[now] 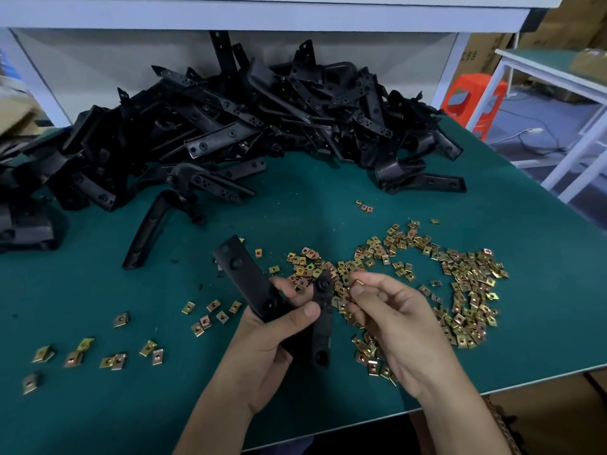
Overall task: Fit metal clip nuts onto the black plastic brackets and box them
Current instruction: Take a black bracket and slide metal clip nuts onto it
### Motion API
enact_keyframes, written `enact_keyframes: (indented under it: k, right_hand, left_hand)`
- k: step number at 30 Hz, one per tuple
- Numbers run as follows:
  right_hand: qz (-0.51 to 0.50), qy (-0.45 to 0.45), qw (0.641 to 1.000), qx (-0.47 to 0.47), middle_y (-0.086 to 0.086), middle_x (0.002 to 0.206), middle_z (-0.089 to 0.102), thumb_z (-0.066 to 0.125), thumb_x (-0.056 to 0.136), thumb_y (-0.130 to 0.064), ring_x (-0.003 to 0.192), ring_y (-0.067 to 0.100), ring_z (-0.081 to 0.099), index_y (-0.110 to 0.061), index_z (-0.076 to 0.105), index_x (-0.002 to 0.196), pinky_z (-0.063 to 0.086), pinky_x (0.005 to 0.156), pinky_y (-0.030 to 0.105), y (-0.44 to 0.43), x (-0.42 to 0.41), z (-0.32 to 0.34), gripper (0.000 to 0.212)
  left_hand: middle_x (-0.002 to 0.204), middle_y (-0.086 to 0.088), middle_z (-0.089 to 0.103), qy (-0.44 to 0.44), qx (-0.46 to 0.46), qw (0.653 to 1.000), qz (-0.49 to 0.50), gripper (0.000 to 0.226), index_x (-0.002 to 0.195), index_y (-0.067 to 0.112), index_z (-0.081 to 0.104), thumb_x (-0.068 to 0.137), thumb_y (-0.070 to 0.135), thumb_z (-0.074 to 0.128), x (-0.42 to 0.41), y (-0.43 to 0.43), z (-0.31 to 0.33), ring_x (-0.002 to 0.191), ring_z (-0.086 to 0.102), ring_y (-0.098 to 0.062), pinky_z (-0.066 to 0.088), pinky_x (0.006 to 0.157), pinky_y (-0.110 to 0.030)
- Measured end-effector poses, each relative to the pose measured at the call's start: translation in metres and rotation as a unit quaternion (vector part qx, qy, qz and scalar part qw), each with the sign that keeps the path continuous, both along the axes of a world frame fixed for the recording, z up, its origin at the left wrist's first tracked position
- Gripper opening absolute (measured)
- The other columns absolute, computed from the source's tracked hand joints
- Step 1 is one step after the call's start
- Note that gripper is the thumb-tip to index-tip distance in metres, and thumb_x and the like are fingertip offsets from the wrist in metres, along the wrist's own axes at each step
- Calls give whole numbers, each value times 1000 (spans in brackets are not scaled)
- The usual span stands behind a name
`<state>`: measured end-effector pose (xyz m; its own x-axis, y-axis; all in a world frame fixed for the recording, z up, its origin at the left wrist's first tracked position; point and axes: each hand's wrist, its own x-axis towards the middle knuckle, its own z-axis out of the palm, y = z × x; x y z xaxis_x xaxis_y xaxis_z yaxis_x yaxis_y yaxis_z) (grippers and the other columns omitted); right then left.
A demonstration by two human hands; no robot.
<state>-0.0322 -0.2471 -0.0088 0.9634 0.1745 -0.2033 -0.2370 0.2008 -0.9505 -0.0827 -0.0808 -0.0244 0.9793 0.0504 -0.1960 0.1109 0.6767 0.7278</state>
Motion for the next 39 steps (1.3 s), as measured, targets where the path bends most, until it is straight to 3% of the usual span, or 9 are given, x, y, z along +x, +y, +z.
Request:
enact_keyframes:
  k: [5, 12, 15, 18, 24, 32, 39]
  right_hand:
    - [21, 11, 1000, -2, 1, 80, 72, 66, 91, -4, 72, 10, 65, -22, 79, 91, 50, 77, 28, 3, -3, 0, 22]
    - [26, -17, 999, -13, -4, 67, 60, 73, 83, -16, 65, 10, 51, -21, 78, 93, 45, 73, 30, 6, -7, 1, 13]
    - [22, 13, 1000, 11, -3, 73, 68, 74, 76, -18, 64, 5, 58, -21, 81, 95, 51, 72, 21, 7, -7, 1, 21]
    - [13, 57, 998, 28, 4, 83, 73, 70, 85, -7, 66, 5, 63, -16, 81, 96, 54, 68, 16, 9, -7, 1, 18]
    - [11, 67, 997, 24, 6, 78, 71, 65, 91, -3, 69, 9, 65, -9, 78, 94, 55, 67, 16, 15, -8, 2, 15]
    - [41, 48, 998, 16, 1, 77, 71, 65, 93, -11, 68, 8, 66, -21, 79, 88, 53, 63, 17, 19, -11, 8, 18]
    - [48, 65, 996, 38, 0, 75, 70, 71, 75, -18, 63, 5, 60, -17, 81, 86, 45, 53, 13, 20, -14, 11, 15]
  left_hand:
    - [84, -1, 62, -3, 2, 1000, -5, 31, 81, 22, 63, 67, 2, 82, 1, 1, -3, 99, 66, -18, 52, 79, -34]
    - [86, 0, 65, -11, 1, 1000, -5, 31, 80, 24, 65, 62, 8, 86, 2, 1, -5, 104, 67, -16, 56, 78, -29]
    - [83, 2, 66, -13, 9, 1000, -1, 31, 81, 24, 66, 63, 10, 86, 3, 1, -3, 98, 69, -14, 56, 74, -29]
    - [82, 5, 69, -8, 6, 1000, 6, 30, 82, 27, 68, 63, 11, 86, 4, 2, -2, 91, 70, -13, 56, 68, -29]
    - [89, 3, 74, 0, 3, 1000, 11, 31, 82, 28, 71, 60, 13, 87, 5, 2, -2, 87, 73, -14, 56, 63, -27]
    - [94, -1, 75, 12, -7, 1000, 28, 32, 84, 25, 69, 60, 14, 87, 7, 3, -5, 90, 73, -18, 57, 63, -28]
    - [84, -1, 70, 5, -16, 999, 29, 26, 83, 24, 66, 68, 12, 84, 6, 4, -7, 84, 71, -19, 55, 60, -31]
